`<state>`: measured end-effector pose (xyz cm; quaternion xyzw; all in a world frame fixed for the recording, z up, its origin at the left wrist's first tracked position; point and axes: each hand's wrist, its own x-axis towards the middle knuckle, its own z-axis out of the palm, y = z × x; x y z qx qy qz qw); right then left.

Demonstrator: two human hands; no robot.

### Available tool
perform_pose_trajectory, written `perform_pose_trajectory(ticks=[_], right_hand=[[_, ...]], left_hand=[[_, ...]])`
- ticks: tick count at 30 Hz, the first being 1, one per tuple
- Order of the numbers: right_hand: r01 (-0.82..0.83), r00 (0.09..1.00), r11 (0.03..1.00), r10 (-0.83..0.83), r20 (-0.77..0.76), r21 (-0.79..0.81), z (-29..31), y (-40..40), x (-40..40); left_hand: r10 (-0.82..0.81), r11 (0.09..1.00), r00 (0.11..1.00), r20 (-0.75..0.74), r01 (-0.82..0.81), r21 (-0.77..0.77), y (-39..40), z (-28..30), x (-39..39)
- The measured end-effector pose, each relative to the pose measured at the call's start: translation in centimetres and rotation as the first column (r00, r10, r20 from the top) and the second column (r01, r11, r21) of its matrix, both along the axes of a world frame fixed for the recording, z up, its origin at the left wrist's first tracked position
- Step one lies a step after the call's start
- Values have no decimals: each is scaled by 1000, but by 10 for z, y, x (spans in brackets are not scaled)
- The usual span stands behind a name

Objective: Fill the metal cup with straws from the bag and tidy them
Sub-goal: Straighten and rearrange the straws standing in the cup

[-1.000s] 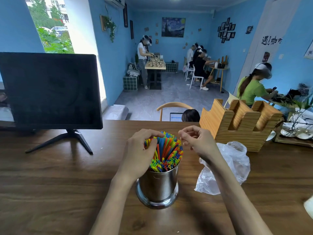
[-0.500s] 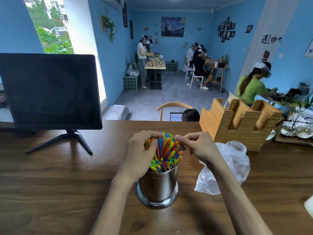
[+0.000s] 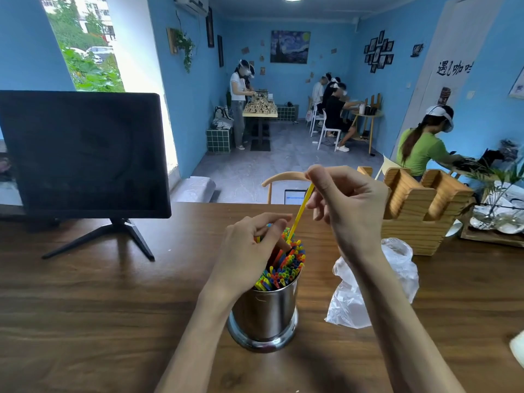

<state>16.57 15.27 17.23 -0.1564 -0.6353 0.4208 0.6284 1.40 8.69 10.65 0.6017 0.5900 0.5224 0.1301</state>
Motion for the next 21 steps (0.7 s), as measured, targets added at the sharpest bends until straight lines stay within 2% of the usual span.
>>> perform_pose_trajectory(ticks=[3,5,7,9,12,14,16,17,19,21], right_hand=[[-115,993,992,116,-10,49,4,-18,-1],[-230,973,969,226,51,86,4,-26,3],[-355,927,931,338,161,91,3,-29,8],[-443,860,895,409,306,47,0,-31,13],[-476,737,879,410,538,-19,-10,-26,13],[-453,610,891,321,724,-14,-16,-18,12],[-423,462,906,218,860,-3,-22,-9,10],[-407,421,913,191,887,-4,-25,-6,11],[-385,428,923,186,885,-8,-27,-2,11],[-356,519,935,193,833,6,-28,0,13]], left_hand=[[-153,988,965,214,147,45,1,10,4],[-188,981,944,272,166,102,1,18,3],[-192,978,908,372,145,151,-2,23,-1],[-219,970,835,505,132,203,-5,28,-4],[-202,969,737,645,55,240,-6,36,-9],[-144,970,755,639,-22,244,-5,40,-13],[-80,958,835,545,-86,273,-3,41,-18],[-43,950,875,482,-114,291,-3,40,-21],[-4,941,925,380,-126,315,-2,36,-24],[-2,945,957,289,-93,314,-1,31,-25]])
